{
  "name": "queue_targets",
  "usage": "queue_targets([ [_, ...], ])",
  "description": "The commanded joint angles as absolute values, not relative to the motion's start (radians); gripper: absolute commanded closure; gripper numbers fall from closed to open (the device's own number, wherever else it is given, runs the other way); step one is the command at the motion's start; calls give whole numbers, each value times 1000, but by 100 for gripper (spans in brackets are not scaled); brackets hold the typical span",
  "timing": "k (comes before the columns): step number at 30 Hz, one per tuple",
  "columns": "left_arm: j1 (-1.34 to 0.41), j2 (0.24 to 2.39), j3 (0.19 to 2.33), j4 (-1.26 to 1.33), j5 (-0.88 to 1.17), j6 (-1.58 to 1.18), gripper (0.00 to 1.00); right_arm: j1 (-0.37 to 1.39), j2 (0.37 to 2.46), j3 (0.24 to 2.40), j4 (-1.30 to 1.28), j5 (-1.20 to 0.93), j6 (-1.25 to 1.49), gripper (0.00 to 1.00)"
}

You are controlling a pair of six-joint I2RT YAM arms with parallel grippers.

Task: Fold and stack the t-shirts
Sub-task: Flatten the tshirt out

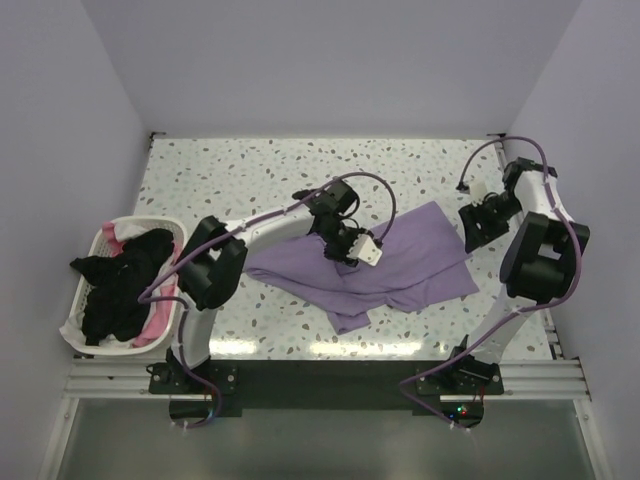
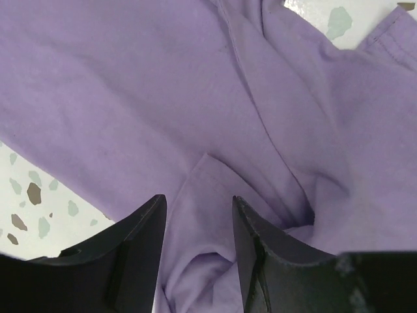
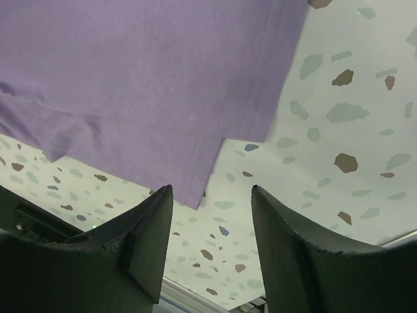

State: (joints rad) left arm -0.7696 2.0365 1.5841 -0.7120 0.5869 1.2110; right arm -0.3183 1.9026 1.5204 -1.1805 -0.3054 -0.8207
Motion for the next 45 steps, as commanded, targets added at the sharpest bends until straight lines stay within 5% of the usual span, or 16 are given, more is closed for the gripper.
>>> queue_targets([
  [1, -785, 2052, 1637, -736, 574, 1324, 51, -324, 1902, 1551, -1219, -348, -818, 44],
  [16, -810, 2167, 1675, -759, 563, 1384, 52, -359, 1917, 1559, -1239, -360, -844, 44],
  [21, -811, 2178, 1670, -770, 552, 1401, 60, -371, 1921, 1557, -1241, -359, -851, 44],
  [34, -813, 2050, 1586, -730, 537, 1398, 100, -382, 1922, 1562, -1243, -357, -854, 45],
  [45, -655, 1800, 1554, -580, 603, 1017, 100, -382, 1856, 1568, -1238, -403, -896, 45],
])
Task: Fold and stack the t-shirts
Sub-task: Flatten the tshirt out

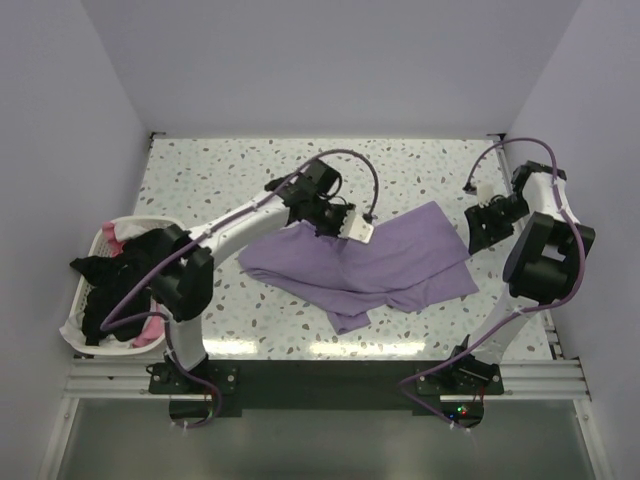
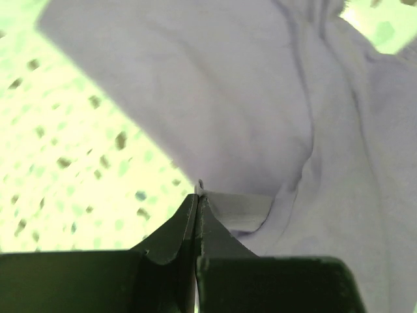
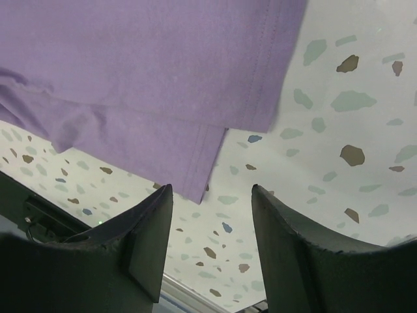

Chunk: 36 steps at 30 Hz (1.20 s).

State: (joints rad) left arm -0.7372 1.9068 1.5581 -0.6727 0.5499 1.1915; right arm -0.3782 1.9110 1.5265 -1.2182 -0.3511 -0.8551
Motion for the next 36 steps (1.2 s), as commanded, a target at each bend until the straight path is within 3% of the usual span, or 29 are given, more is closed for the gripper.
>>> queue_targets([
  [1, -631, 1783, 1548, -543, 610, 934, 100, -382, 1850, 1566, -1238, -419, -910, 44],
  [12, -269, 1722, 1463, -371, 502, 568, 100, -347, 1790, 1557, -1163, -422, -983, 45],
  [14, -264, 1743, 1462, -377, 462, 545, 100, -316, 1801, 1542, -1147, -385, -994, 53],
  [17, -261, 1785, 1466, -348, 338, 496, 100, -293, 1799, 1490, -1092, -312, -1037, 56],
  [36, -222, 2006, 1643, -429, 178, 434, 100, -259, 1735, 1217, -821, -207, -1400, 57],
])
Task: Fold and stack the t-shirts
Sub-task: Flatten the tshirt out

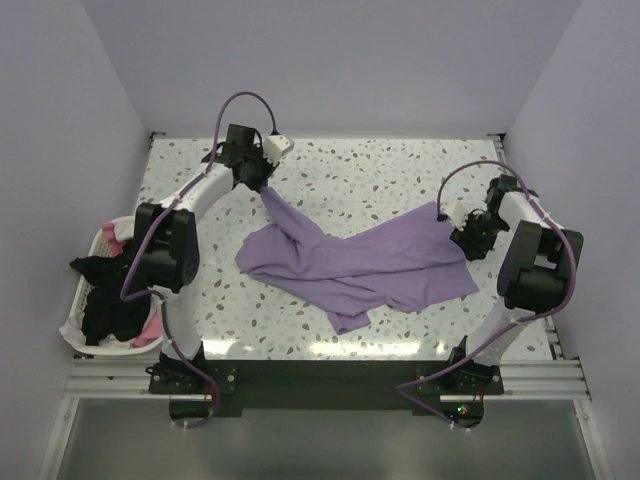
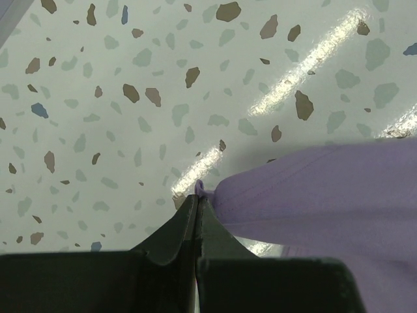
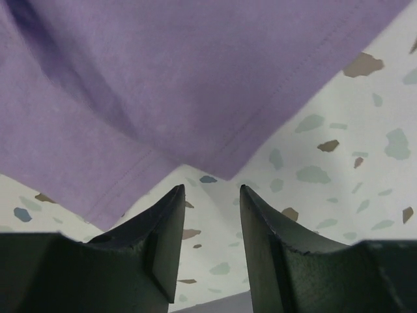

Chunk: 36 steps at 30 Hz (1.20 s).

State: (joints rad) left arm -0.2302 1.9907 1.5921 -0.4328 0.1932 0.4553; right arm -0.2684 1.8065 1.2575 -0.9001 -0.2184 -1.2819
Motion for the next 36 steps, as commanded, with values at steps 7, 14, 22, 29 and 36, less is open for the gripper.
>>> queue_targets([
  [7, -224, 2025, 1667, -446, 196, 433, 100, -256, 1724, 1138, -732, -218, -1519, 61],
  [14, -225, 2026, 1664, -446, 204, 439, 100, -256, 1781, 1203, -761, -235, -1542, 61],
  [22, -225, 2039, 1680, -448, 202, 440, 100, -238, 1825, 1226, -851, -219, -1562, 58],
  [29, -224, 2045, 1690, -457, 204, 442, 100, -232, 1845, 1238, -893, -190, -1592, 53],
  [36, -224, 2037, 1686, -462, 201, 452, 100, -210, 1896, 1233, -859, -169, -1588, 59],
])
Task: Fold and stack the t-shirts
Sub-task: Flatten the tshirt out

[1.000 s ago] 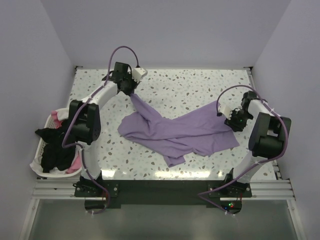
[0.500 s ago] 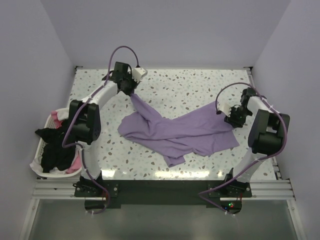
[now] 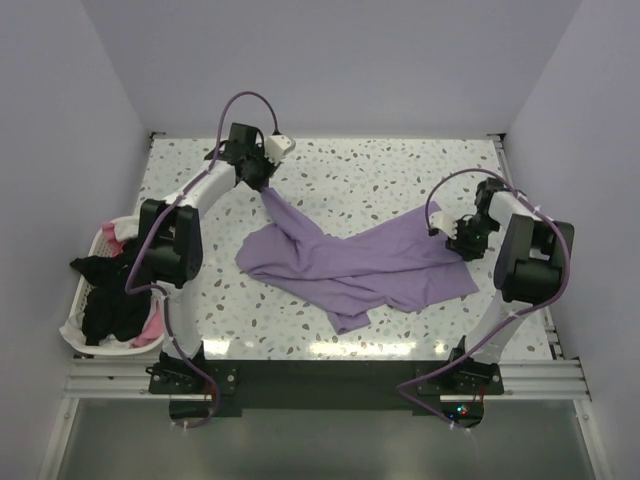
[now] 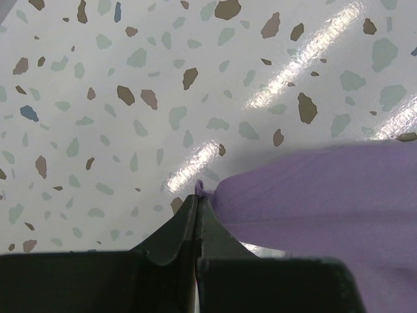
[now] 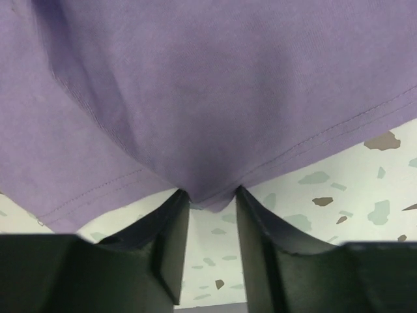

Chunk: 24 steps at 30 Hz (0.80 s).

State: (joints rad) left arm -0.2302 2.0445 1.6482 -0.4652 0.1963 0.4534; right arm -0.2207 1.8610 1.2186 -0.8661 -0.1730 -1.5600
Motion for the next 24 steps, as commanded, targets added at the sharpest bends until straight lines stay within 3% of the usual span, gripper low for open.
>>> queue_targets([
  [1, -224, 2034, 1683, -462, 201, 456, 100, -209, 1904, 1235, -853, -167, -1585, 64],
  [3, -224, 2028, 1671, -460, 202, 456, 100, -207, 1922, 1239, -841, -157, -1580, 74],
  [6, -224, 2020, 1663, -460, 202, 453, 100, -207, 1930, 1256, -822, -138, -1534, 100],
  [11, -181, 1985, 1706, -446, 256, 402, 100, -215, 1913, 1442, -851, -169, -1301, 100],
  [16, -147, 1970, 1863, -482, 288, 376, 100, -253, 1885, 1743, -998, -358, -1040, 100],
  [24, -129, 1885, 1982, -424, 259, 298, 100, -255, 1755, 1899, -892, -423, -731, 100],
])
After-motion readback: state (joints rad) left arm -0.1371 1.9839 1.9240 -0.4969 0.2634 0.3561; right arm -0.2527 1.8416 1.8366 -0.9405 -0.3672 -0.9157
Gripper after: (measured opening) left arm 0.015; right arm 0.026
